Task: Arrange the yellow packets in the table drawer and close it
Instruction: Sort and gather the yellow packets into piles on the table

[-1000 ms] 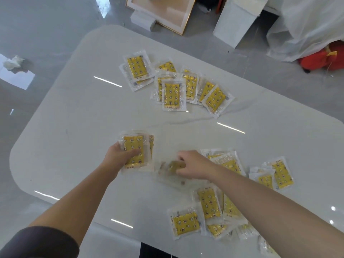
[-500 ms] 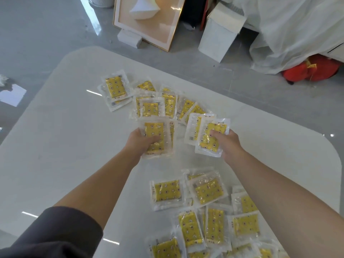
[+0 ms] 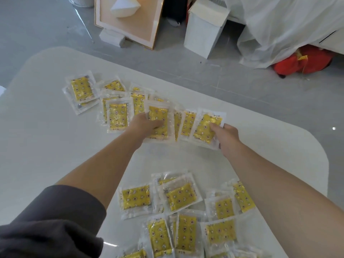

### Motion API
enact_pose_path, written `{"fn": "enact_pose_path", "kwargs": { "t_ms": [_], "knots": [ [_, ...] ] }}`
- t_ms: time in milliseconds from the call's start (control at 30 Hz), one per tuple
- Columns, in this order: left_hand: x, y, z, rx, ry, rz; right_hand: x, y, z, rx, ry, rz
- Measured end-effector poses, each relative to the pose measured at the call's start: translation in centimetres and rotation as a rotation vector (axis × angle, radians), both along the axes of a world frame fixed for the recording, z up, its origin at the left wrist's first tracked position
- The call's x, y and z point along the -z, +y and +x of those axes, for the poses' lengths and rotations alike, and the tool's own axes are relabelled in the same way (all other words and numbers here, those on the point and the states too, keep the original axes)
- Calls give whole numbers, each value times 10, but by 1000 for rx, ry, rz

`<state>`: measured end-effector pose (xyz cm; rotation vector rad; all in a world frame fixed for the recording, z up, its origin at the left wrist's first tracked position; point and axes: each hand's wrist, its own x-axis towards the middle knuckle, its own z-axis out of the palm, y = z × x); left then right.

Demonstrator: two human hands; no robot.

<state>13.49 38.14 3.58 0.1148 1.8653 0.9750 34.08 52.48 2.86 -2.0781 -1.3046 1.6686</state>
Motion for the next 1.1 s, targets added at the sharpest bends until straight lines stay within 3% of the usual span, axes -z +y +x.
{"fn": "enact_pose_path", "kwargs": {
  "t_ms": [133, 233, 433, 533, 633, 733, 933, 1100],
  "knots": [
    [2, 20, -3, 63, 149, -99, 5, 5, 8, -130, -215, 2],
    [2, 26, -3, 111, 303, -217, 6, -5, 19, -262, -267, 31],
    [-6, 48, 13, 171, 347, -69, 3, -15, 20, -318, -172, 38],
    [-6, 43, 20, 124, 269, -116, 0, -25, 21, -371, -132, 47],
    [-3, 5, 34, 214, 310, -169, -5, -48, 31, -497, -122, 64],
    [1, -57, 57, 374, 385, -189, -5, -75, 45, -734, -149, 133],
    [17, -151, 92, 797, 568, -372, 2, -123, 55, -1406, -299, 369],
    [33, -173, 100, 1089, 861, -476, 17, -149, 42, -1682, -416, 564]
  ]
}}
